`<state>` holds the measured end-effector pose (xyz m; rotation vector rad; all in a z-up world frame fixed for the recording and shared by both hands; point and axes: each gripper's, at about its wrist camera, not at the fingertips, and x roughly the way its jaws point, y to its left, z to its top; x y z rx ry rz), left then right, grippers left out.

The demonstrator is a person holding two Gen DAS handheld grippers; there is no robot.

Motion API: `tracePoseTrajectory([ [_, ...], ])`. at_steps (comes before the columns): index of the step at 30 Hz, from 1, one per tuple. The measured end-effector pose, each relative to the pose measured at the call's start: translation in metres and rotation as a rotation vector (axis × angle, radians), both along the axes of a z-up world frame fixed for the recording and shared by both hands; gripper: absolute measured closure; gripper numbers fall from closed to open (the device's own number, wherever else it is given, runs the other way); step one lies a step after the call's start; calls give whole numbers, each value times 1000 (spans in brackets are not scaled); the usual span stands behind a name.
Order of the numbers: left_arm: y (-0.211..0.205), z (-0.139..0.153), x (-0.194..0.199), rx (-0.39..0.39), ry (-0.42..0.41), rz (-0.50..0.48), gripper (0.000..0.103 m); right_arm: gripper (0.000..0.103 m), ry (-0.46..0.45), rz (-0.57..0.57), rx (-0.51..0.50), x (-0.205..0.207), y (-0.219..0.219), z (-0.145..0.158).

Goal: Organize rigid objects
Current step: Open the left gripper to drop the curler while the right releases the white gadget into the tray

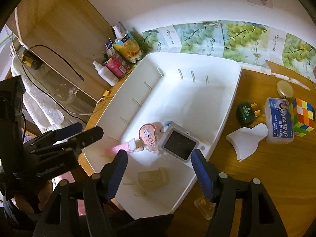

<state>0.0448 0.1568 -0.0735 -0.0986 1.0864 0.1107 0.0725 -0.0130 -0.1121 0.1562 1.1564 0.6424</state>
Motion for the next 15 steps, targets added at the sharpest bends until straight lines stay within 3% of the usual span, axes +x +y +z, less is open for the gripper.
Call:
tracePoseTrajectory([
  [12,-42,14,-15,-17,-57,56,32,34,-103,24,8,-4,-49,18],
  [15,-55,15,-20,-27,-65,69,32,27,-135,28,4,-6,-66,25],
])
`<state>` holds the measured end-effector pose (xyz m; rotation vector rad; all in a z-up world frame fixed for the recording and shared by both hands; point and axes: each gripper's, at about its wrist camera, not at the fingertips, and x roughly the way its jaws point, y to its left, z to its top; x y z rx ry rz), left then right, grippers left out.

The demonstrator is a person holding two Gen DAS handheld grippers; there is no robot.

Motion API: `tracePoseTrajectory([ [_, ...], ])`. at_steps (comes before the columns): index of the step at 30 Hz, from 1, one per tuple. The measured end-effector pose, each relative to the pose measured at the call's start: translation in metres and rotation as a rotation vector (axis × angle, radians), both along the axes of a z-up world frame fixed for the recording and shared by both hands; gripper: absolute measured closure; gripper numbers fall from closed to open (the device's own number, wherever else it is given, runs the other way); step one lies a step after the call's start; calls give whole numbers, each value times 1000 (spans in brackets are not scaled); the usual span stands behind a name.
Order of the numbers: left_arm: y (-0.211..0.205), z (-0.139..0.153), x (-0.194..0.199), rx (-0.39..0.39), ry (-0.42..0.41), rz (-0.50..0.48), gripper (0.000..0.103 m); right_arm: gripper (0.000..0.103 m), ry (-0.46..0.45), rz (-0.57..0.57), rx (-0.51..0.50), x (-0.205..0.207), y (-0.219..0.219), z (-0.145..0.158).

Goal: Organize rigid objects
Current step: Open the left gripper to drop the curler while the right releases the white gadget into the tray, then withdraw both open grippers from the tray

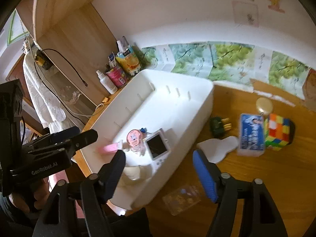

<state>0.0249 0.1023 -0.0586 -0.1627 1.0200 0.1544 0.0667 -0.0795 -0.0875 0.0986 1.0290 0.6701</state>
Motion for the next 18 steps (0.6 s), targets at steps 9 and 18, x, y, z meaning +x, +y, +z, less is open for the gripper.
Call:
tracePoseTrajectory([
  [9,-37,-2,-14,-30,-14,54,32,25,-89,18,-8,-1,-46,10],
  [18,-69,-14,-31,-38,10,156,32,25,-236,68,-11,-4,-79,15],
])
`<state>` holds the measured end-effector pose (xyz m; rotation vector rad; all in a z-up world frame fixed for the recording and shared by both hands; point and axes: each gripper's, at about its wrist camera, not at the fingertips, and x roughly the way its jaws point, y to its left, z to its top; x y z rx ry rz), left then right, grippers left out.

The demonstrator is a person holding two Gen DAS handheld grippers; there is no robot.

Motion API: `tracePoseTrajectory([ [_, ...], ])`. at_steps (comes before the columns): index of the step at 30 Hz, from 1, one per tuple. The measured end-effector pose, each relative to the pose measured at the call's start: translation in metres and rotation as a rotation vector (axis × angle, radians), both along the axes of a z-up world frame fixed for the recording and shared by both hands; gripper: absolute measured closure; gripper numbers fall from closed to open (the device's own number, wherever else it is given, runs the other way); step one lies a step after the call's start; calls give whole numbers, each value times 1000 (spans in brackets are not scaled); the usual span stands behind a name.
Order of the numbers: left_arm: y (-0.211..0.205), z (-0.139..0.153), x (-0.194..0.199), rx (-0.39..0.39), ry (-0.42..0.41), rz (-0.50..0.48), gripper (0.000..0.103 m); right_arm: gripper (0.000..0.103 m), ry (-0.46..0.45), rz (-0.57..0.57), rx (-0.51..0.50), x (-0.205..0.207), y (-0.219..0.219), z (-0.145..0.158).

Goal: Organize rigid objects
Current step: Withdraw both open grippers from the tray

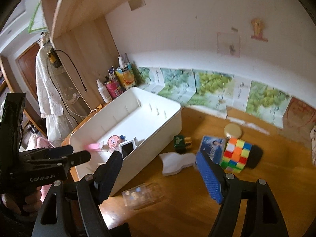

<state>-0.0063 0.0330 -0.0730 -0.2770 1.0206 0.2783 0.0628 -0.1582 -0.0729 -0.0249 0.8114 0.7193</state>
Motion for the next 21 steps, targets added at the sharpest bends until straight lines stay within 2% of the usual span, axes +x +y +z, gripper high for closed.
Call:
tracePoseTrajectory([
  [10,-30,-31,-16,-14,97,103,32,23,-144,105,10,-2,-20,-15],
  [14,-39,-44,-16,-21,133,122,32,22,-150,157,-10,5,-23,-30],
  [21,-49,-70,-12,-87,208,156,32,22,-146,235,-49,15,-19,-55],
])
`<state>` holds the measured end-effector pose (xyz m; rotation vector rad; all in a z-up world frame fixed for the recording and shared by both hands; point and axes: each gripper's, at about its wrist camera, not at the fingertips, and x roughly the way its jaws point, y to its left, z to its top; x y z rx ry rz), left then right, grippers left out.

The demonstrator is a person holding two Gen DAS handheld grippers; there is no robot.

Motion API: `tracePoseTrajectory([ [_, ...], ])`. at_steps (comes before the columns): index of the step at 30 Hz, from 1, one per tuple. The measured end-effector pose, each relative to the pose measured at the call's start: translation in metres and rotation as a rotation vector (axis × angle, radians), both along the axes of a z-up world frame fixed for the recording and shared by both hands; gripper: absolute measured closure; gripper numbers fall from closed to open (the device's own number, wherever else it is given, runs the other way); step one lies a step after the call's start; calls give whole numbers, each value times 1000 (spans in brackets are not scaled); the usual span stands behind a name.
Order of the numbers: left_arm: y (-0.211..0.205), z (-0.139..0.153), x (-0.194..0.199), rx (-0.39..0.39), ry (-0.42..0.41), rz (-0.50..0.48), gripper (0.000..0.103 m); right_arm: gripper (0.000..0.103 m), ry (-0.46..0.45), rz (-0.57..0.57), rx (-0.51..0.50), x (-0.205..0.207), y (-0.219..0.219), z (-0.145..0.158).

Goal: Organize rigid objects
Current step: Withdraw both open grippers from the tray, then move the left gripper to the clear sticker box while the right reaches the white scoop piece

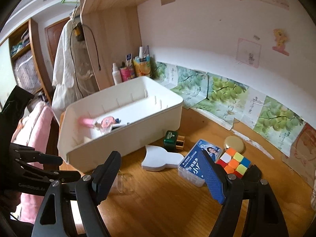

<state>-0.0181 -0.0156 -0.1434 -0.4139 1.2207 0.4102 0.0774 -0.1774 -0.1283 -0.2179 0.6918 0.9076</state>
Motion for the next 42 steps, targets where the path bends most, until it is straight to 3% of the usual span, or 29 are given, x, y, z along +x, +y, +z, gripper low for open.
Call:
tracePoseTrajectory([
  [10,-1,-31,9,-114,80,98,25,22,52,90,-44,17,24,-33],
  [20,-4,-38,17,-126,91,104,24,21,177,111,-64,36,50,-58],
  [22,-3,-38,20,-127,87,101,24,16,200,102,-69,38,54,-61],
  [34,-1,-36,43,-112,82,88,24,1,189,62,-151,51,69,-73],
  [42,0,-42,53,-114,95,102,24,1,129,92,-280,55,89,-77],
])
